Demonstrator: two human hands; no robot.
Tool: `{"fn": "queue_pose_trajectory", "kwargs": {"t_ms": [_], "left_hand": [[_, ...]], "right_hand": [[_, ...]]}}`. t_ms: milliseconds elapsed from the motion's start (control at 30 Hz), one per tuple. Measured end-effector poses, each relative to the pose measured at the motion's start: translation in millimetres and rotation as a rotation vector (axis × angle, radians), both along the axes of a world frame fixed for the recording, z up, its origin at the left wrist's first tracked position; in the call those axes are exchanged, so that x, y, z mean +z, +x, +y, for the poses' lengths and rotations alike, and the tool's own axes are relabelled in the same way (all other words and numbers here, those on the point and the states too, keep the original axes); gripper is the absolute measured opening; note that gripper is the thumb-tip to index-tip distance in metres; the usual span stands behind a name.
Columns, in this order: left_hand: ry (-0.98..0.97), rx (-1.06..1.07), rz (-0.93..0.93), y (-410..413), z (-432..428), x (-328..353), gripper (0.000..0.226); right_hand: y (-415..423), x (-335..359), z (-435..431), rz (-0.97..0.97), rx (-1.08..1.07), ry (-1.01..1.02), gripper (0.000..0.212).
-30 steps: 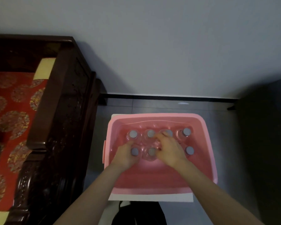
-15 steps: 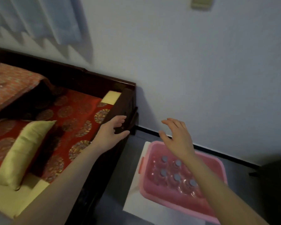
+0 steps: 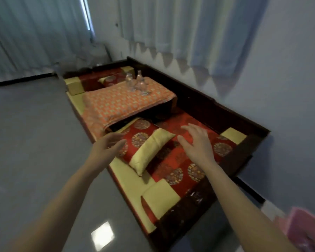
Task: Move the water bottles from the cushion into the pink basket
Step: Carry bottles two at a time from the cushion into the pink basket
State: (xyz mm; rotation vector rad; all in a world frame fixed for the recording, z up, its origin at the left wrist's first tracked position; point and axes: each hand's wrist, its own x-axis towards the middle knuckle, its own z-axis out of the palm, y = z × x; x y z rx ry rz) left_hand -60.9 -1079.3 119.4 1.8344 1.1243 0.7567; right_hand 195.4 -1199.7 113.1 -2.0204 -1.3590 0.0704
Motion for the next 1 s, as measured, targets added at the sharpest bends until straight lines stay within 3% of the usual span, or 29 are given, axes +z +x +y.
{"fn": "queue_pose_trajectory", "kwargs": {"t_ms": [300,533,833,1000], "left_hand": [[0.051,0.16,0.123,-143,108,-16,0.038],[0.078,0.146,0.181,-158,232,-24,0.044],[-0.025,0.139,0.195,-169,403,-42,0.046],[-0.088,0.152,0.207,-191,486,-57,0.047]], "right_hand": [[-126,-12,155,0.093,0.266,-0.086,0.039],[-140,-34,275,0.203,0.303,-0.175,0.042],[-142,-59,459,0.259,0.263,-0.317,0.044],[-152,-59,551,0.34,0.28,-0.283,0.04]]}}
